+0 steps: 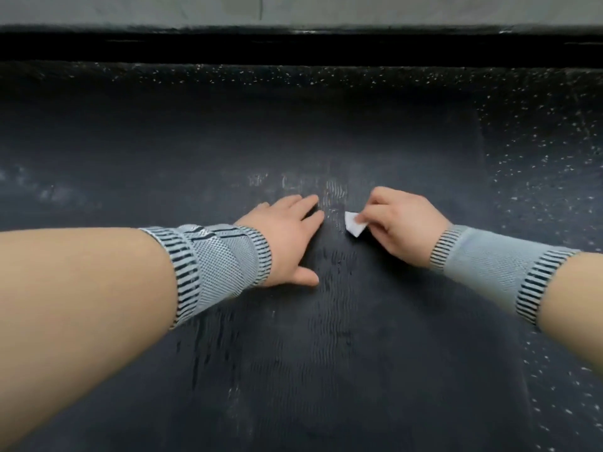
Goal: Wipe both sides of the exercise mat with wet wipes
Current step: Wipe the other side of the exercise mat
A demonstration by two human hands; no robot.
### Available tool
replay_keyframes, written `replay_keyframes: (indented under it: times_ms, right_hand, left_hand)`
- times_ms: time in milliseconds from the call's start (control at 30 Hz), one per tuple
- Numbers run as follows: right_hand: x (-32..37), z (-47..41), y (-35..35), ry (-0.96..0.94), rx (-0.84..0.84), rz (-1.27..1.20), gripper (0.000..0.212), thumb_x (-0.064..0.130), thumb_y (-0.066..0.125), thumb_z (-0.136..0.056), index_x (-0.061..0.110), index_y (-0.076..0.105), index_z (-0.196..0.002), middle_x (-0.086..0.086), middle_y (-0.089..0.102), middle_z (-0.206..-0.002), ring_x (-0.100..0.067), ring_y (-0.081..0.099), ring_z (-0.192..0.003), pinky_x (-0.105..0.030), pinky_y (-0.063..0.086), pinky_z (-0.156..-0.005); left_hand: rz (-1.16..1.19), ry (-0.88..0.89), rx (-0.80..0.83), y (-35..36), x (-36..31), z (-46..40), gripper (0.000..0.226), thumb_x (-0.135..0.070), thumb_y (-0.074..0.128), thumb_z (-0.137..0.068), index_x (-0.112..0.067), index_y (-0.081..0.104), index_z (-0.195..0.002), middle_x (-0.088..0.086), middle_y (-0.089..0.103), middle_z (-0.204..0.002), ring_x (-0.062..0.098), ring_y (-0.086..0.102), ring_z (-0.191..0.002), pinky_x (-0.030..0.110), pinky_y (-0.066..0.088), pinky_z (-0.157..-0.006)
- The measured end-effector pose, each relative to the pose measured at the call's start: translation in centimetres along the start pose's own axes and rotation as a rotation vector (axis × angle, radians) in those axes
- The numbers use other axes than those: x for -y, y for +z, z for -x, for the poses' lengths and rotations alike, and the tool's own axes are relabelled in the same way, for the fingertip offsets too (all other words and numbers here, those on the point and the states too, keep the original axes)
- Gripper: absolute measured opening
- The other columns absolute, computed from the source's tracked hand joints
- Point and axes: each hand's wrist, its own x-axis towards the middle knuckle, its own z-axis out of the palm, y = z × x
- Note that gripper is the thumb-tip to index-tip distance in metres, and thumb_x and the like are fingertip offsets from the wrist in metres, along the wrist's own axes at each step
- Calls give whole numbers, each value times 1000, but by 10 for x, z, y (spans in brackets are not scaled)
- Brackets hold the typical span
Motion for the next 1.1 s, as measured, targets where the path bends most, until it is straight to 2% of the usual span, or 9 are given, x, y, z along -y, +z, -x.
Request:
replay_keyframes:
  times_ms: [133,233,400,500,567,667,833,967,1100]
  right_hand:
    - [-18,-49,-1,265,-90,76,24,13,51,-90,15,67,-108,-10,54,-110,-34,59,-92,-35,44,-77]
    - [-17,-61,-1,358,-82,90,26,15,48,-91,16,64,-111,-6,53,-112,-31,57,-98,-34,43,-81]
    - [53,25,8,226,34,37,13,5,57,-78,14,62,-86,-7,56,-88,-32,60,-75,-29,43,-61]
    - [95,76,12,156,194,-44,8,17,43,-76,24,45,-80,1,51,-79,-23,57,-63,-25,44,-51]
    - [101,76,10,167,239,-33,14,19,37,-79,23,49,-84,-1,51,-83,-24,58,-67,-29,48,-53]
    - [88,31,7,379,100,102,20,7,46,-86,11,60,-99,-10,52,-100,-33,56,-86,-34,44,-68]
    - [80,1,17,772,-50,154,23,7,48,-89,15,61,-105,-8,50,-110,-29,52,-100,-31,39,-77]
    - [135,65,36,636,15,100,17,3,53,-82,12,65,-92,-9,55,-96,-33,56,-87,-37,48,-70]
    - [205,148,40,464,194,-12,21,15,40,-74,18,60,-76,1,56,-81,-23,58,-66,-26,50,-51]
  left_hand:
    - [-55,14,118,14,-1,6,121,-67,64,-79,-16,-15,-154,2,-26,-160,22,-16,-150,46,20,-121]
    - [-68,15,122,10,-2,6,120,-64,65,-81,-15,-17,-154,3,-29,-159,22,-19,-149,46,23,-120]
    - [-29,22,130,11,-3,4,122,-59,68,-81,-12,-18,-153,5,-30,-159,25,-21,-148,51,29,-116]
    - [-27,40,92,14,0,3,122,-59,68,-81,-11,-17,-154,6,-28,-160,26,-19,-149,52,31,-115]
    - [-9,37,65,15,1,4,122,-59,69,-80,-11,-15,-154,5,-26,-160,26,-17,-149,53,32,-114]
    - [29,40,41,18,1,4,124,-59,72,-78,-11,-13,-155,5,-24,-161,26,-15,-150,54,31,-114]
    - [52,63,0,23,4,3,123,-60,73,-76,-13,-8,-156,5,-19,-162,26,-11,-150,54,27,-116]
    - [82,92,-56,31,10,7,115,-60,71,-78,-14,0,-157,4,-12,-164,27,-7,-151,55,24,-117]
    - [76,140,-139,43,9,19,92,-56,60,-89,-16,12,-156,5,-2,-164,29,-1,-151,52,23,-118]
